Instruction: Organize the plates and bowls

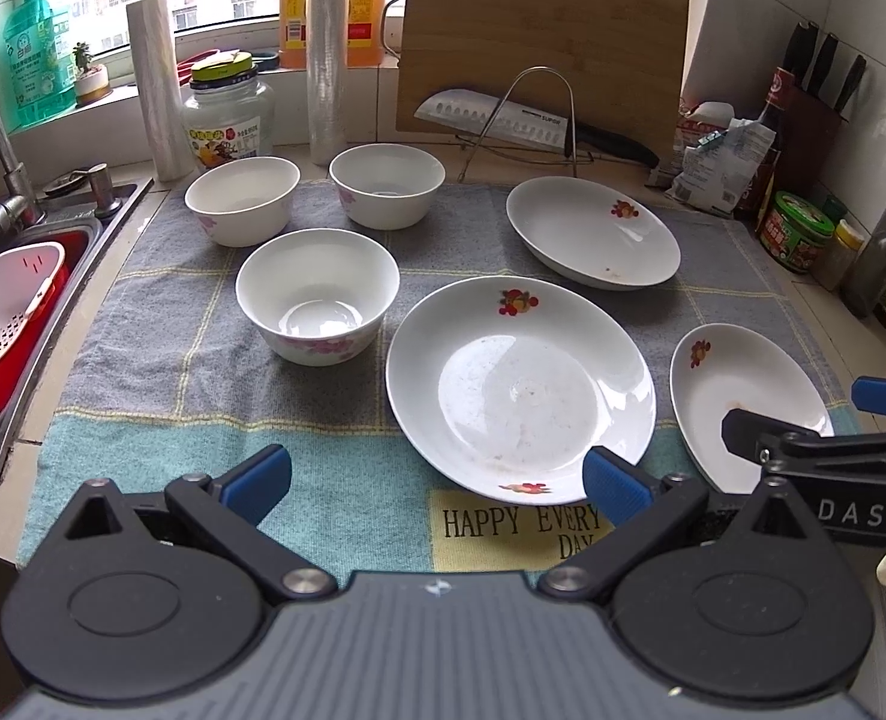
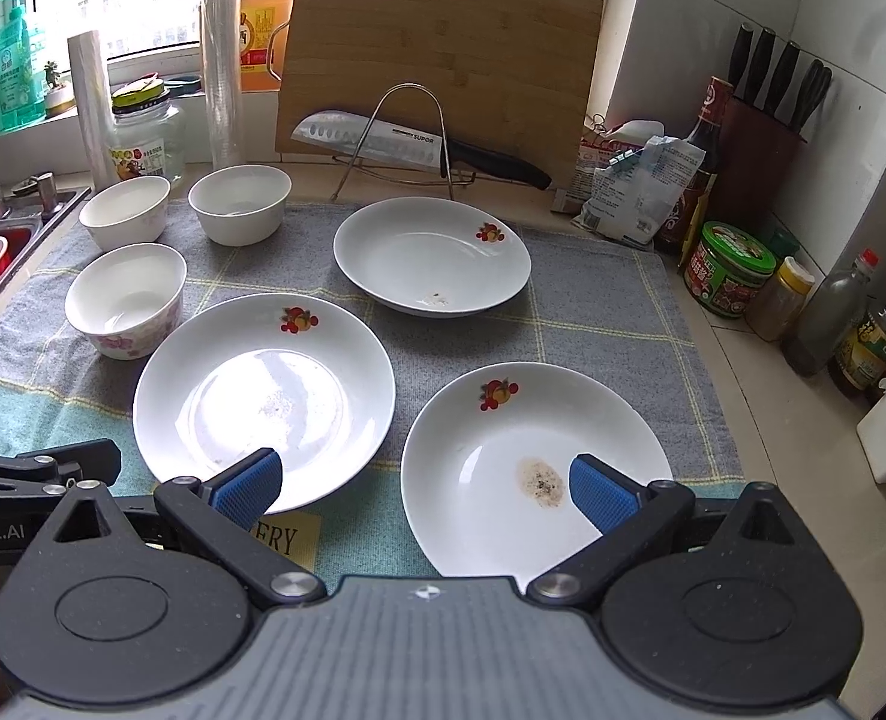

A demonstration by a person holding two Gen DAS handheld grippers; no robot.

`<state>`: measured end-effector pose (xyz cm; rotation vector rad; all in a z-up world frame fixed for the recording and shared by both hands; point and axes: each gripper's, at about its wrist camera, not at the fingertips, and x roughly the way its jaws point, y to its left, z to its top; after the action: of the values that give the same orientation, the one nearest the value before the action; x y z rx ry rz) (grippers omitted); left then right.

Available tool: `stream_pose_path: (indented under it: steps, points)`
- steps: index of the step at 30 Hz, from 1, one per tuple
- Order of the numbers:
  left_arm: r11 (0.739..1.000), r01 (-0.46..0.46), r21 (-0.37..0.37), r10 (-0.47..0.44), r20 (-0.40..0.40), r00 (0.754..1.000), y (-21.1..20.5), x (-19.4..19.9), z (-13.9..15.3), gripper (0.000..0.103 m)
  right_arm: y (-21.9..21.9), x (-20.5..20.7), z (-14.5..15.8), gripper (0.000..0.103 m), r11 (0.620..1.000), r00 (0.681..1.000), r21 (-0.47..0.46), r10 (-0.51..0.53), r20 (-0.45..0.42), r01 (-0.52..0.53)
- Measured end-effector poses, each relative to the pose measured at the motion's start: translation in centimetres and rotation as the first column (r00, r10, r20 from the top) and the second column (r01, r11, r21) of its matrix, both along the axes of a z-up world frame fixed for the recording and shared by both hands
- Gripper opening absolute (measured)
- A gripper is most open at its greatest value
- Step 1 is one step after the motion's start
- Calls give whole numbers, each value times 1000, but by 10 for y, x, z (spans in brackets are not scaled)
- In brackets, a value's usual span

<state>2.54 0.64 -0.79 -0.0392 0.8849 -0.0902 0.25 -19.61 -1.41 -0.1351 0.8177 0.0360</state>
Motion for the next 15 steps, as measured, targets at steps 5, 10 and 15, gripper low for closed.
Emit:
stream_pose_path:
  steps: [5,10,15]
  points:
    - [999,41,14,-41,3,999,1,8,-5,102,-7,2,-1,103,1000,999,12,11,37,-12]
    - [996,84,8,-84,6,996,2,15,-7,102,-14,3,-2,103,1000,997,-1,11,72,-11]
    - [989,145,12,-145,29,989,-1,21,-10,102,-23,-1,-6,103,1000,995,-2,5,101,-4]
